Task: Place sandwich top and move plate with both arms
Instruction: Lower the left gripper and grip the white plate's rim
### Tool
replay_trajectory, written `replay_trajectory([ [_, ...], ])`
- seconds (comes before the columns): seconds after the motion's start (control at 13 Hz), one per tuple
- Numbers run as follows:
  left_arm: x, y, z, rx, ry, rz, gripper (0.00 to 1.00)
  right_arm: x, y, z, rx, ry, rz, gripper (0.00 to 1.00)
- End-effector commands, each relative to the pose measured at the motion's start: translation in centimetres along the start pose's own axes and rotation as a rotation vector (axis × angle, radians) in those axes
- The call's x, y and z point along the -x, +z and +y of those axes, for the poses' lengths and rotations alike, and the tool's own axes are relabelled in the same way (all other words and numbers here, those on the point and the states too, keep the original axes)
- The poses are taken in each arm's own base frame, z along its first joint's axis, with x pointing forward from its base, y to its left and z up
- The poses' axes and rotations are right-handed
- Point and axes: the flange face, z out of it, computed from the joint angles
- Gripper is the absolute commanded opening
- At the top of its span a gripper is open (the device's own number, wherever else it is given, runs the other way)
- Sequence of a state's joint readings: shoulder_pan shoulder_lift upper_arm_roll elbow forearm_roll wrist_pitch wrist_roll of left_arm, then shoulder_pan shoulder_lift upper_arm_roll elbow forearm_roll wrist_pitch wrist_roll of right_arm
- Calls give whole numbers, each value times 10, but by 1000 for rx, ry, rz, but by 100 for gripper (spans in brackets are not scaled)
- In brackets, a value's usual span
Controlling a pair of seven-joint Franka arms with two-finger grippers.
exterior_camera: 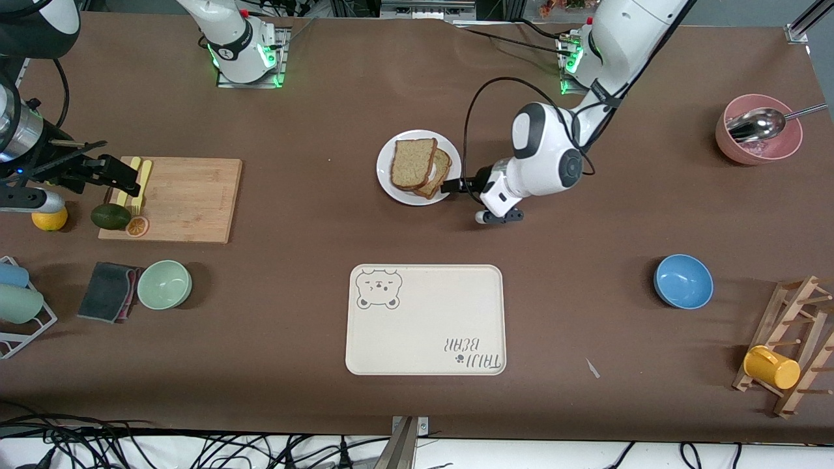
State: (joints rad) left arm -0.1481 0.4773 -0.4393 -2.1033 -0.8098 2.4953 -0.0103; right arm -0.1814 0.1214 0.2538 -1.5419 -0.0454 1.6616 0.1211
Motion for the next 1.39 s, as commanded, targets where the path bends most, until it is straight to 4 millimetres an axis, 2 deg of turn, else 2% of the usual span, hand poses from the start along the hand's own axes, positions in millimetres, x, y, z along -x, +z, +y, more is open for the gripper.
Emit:
replay_trajectory([
  [0.0, 11, -3, -17, 107, 135, -29, 99, -5, -3, 0, 8, 8, 9, 100],
  [0.15, 30, 11, -32, 246, 203, -12, 99, -5, -4, 0, 9, 8, 11, 100],
  [0.39, 45, 18, -41, 268, 234, -39, 99, -4, -4, 0, 10, 3, 10, 100],
  [0.62, 41, 21, -48, 282, 248, -40, 99, -5, -4, 0, 10, 3, 11, 100],
  [1.0, 38, 37, -58, 284, 222, -61, 98, -6, -5, 0, 8, 3, 23, 100],
  [1.31, 39, 52, -68, 313, 227, -58, 85, -7, -5, 0, 8, 5, 25, 100],
])
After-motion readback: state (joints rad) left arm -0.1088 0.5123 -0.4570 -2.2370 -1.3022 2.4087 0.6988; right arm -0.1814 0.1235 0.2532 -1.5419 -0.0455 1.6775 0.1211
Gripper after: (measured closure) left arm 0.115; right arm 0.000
